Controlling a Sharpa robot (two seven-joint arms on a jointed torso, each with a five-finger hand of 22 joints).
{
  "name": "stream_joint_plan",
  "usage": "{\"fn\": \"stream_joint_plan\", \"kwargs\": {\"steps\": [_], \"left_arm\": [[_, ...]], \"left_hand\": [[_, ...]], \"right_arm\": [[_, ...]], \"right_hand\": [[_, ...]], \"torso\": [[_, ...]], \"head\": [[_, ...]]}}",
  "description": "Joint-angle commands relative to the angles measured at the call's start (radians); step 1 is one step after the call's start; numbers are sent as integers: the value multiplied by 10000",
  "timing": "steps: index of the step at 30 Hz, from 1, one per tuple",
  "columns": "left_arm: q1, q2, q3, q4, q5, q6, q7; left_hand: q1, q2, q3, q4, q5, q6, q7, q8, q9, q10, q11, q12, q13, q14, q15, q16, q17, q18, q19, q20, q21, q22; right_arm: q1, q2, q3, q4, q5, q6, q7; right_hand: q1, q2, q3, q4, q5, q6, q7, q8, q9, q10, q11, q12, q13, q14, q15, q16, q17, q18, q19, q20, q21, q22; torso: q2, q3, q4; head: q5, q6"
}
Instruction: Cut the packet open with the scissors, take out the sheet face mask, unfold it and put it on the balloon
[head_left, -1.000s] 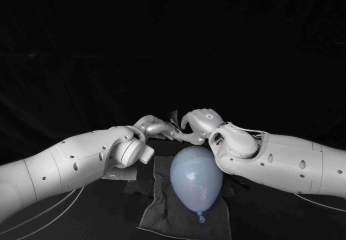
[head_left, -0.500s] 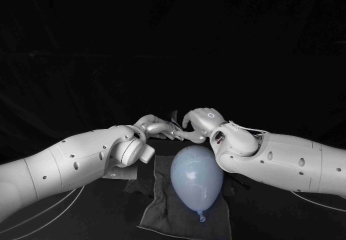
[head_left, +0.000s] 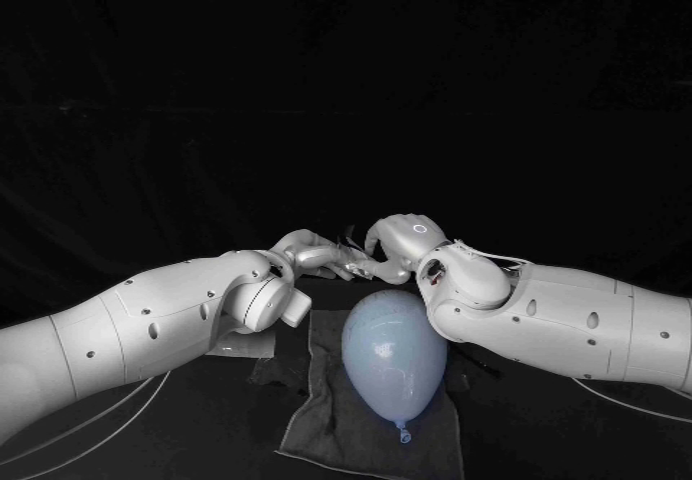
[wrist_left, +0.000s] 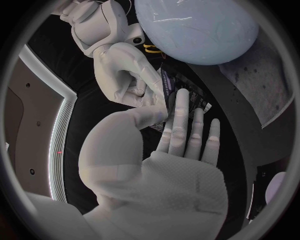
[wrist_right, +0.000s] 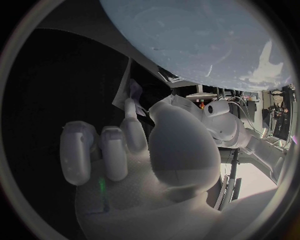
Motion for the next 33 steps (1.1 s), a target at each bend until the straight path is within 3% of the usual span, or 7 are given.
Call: {"fn": "stream_joint_plan", "kwargs": {"steps": [1,9,14,16,21,27,33], "left_arm": [[22,43,21,69,38,225,124],[22,47,21,16,40,183,105],[23,38,21,-10,42,141,73],[23,34,21,-21,43,124,63],[24,33,21,-36,43,90,42],[25,32,21,-51,43,58,24],[25,32,21,-70,43,31,10]], "left_hand": [[71,-13,60,16,38,127,-29,337,1485,67,-28,71,17,-6,-31,60,-18,201,-32,-7,-48,10],[71,-13,60,16,38,127,-29,337,1485,67,-28,71,17,-6,-31,60,-18,201,-32,-7,-48,10],[69,-18,63,16,38,129,-30,339,1487,68,-29,75,19,-5,-31,67,-25,207,-38,-7,-51,9],[66,-23,64,16,39,131,-31,341,1488,70,-30,78,21,-3,-32,72,-29,209,-19,-6,-47,12],[66,-23,64,16,39,131,-31,341,1488,70,-30,78,21,-3,-32,72,-29,209,-19,-6,-47,12],[64,-28,66,15,40,134,-32,343,1490,73,-31,82,23,0,-33,77,-33,213,-23,-6,-49,11],[63,-33,70,13,44,137,-35,345,1491,75,-33,85,24,3,-35,83,-37,217,-15,-5,-48,13]], "right_arm": [[-16,31,-2,-18,-91,-41,-18],[-22,-99,-1,62,-124,-234,27],[-22,-187,0,117,-36,-317,124],[-22,-232,1,155,-1,-329,166],[-21,-332,4,230,52,-343,269],[-16,-435,8,316,98,-385,359],[-9,-512,10,384,189,-441,594]], "right_hand": [[165,-44,102,-16,-110,218,-103,193,89,202,-62,255,770,999,-96,35,2402,-24,540,-113,89,2280],[645,44,657,-123,-27,587,-515,1054,488,851,-431,1223,1540,1037,-416,115,2551,-136,761,-412,634,2426],[877,382,1945,-357,706,304,-528,1488,700,896,-477,1238,1587,1041,-477,123,2567,-158,800,-516,739,2453],[659,213,2734,-615,1156,125,-496,1773,833,871,-447,1156,1554,1035,-453,109,2541,-154,789,-491,724,2447],[443,33,3454,-1092,1396,-49,-469,2025,938,862,-425,1101,1541,1031,-437,99,2525,-151,780,-476,714,2443],[148,-463,3378,-1432,1081,-131,-529,2245,1026,881,-454,1098,1555,1032,-452,100,2527,-158,792,-473,749,2452],[278,-343,3479,-1692,979,-113,-578,2414,1058,961,-520,1200,1637,1043,-513,127,2576,-188,852,-528,894,2492]], "torso": [[-4,2,4],[-2,4,-9],[-6,10,-12],[-6,11,-19],[-7,8,-11],[-6,4,-8],[-3,3,-5]], "head": [[5,-3],[14,4],[28,-12],[33,-15],[36,-17],[33,-21],[30,-22]]}}
